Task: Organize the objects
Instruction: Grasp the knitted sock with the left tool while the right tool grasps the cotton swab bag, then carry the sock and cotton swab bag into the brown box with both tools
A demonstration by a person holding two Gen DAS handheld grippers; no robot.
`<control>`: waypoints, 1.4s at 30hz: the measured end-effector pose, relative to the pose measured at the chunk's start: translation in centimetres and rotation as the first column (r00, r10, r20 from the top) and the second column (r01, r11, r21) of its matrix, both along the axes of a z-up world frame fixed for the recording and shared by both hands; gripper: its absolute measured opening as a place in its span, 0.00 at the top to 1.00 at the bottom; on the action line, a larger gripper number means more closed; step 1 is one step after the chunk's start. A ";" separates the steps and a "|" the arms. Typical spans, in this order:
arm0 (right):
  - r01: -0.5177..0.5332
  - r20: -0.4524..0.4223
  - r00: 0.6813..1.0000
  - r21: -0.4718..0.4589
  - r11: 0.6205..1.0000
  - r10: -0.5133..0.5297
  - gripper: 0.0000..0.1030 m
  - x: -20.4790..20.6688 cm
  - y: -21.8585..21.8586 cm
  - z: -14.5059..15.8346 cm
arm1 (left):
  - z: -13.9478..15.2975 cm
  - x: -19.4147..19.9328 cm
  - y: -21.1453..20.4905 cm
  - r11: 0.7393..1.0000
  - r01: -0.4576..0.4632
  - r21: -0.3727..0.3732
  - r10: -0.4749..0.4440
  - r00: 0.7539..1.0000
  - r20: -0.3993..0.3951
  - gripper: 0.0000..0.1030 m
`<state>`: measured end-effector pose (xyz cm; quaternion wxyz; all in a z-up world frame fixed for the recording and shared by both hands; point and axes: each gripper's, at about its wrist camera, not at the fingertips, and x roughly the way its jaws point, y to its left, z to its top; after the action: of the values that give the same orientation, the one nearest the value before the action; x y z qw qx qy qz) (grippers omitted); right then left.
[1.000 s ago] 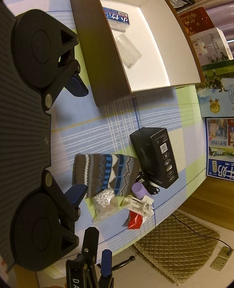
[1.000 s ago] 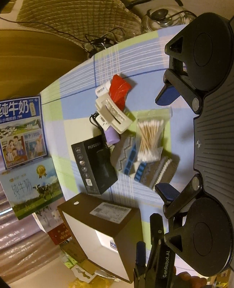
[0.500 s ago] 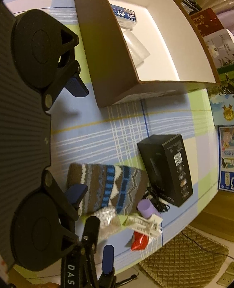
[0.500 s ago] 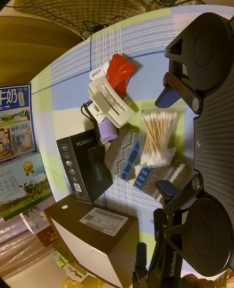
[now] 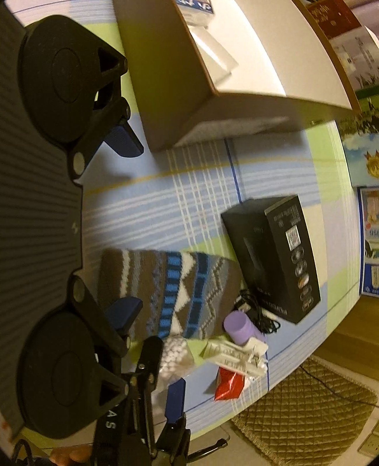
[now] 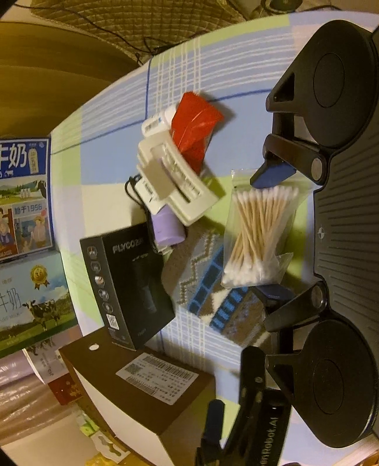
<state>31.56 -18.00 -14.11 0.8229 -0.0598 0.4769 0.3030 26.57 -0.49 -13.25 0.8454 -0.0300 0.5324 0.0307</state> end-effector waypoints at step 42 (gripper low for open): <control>0.131 0.014 0.991 0.024 0.991 -0.131 0.37 -0.9 -6.4 3.4 | -2.3 0.0 -2.6 0.992 0.113 -0.053 -0.112 0.993 0.026 0.72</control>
<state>30.65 -24.36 -10.75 0.8452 -0.0210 0.4700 0.2535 26.60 -3.12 -15.52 0.8506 -0.0233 0.5243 -0.0319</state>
